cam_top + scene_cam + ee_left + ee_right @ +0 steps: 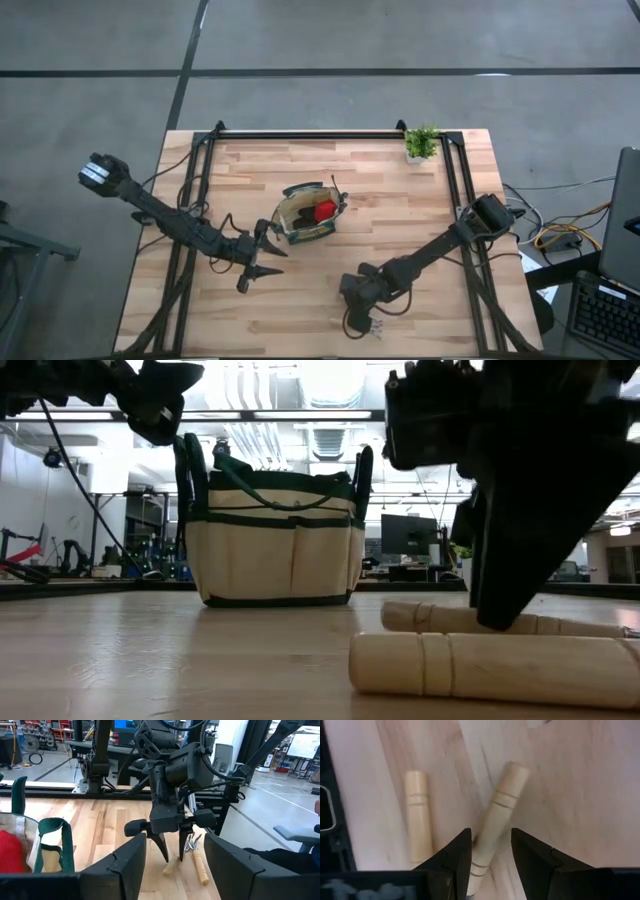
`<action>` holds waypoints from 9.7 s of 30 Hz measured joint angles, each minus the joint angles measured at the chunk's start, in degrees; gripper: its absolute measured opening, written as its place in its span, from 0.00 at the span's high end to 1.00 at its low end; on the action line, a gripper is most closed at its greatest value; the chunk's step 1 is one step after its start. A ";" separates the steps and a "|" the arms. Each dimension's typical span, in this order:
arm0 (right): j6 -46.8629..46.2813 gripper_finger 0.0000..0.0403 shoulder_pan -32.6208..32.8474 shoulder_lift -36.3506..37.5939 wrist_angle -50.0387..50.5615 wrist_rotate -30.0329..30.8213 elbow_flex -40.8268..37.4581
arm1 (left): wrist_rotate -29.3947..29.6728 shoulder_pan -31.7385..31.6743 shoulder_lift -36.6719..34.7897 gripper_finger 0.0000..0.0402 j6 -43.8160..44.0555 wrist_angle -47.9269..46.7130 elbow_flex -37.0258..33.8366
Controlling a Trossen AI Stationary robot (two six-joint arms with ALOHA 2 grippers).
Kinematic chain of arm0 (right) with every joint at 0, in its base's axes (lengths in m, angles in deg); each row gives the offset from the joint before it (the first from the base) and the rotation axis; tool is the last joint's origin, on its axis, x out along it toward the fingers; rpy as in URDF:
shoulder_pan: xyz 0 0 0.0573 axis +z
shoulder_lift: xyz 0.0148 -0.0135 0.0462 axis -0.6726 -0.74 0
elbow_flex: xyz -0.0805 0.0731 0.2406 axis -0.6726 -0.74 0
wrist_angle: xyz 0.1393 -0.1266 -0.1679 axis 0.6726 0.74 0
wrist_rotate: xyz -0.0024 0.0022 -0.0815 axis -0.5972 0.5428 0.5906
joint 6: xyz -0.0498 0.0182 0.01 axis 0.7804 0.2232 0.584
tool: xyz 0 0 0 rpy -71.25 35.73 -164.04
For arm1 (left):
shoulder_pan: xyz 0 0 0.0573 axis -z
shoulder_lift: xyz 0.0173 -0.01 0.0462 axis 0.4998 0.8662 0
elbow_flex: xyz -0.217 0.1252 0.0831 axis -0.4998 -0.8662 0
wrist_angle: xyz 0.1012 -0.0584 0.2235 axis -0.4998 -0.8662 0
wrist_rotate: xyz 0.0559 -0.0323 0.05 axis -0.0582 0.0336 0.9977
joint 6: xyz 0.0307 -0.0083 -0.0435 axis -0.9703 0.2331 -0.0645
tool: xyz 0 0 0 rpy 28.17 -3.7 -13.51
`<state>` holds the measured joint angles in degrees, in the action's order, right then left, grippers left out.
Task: Pick & Place Garden tools in Gardening bag
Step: Put the top brown hand rake into the brown gardening bag
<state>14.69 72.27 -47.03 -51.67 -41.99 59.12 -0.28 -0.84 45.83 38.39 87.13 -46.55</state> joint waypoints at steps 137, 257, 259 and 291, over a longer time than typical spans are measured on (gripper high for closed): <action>130.88 0.85 2.56 -3.91 3.06 56.54 30.53 | 2.64 1.05 9.90 0.62 22.65 -18.47 18.90; 60.13 0.51 -5.79 12.51 -65.90 23.78 -4.03 | 20.70 3.37 9.25 0.81 -18.73 0.77 15.82; 60.13 0.52 -6.08 12.13 -65.86 23.77 -4.00 | 20.93 3.28 9.25 0.81 -18.67 1.00 15.82; 58.46 0.84 -6.91 11.69 -60.86 26.22 -2.98 | 21.13 2.91 10.21 0.79 -16.67 -2.02 15.86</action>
<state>73.15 65.35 -35.34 -112.53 -15.76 56.14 20.85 2.07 56.04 21.71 85.10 -30.69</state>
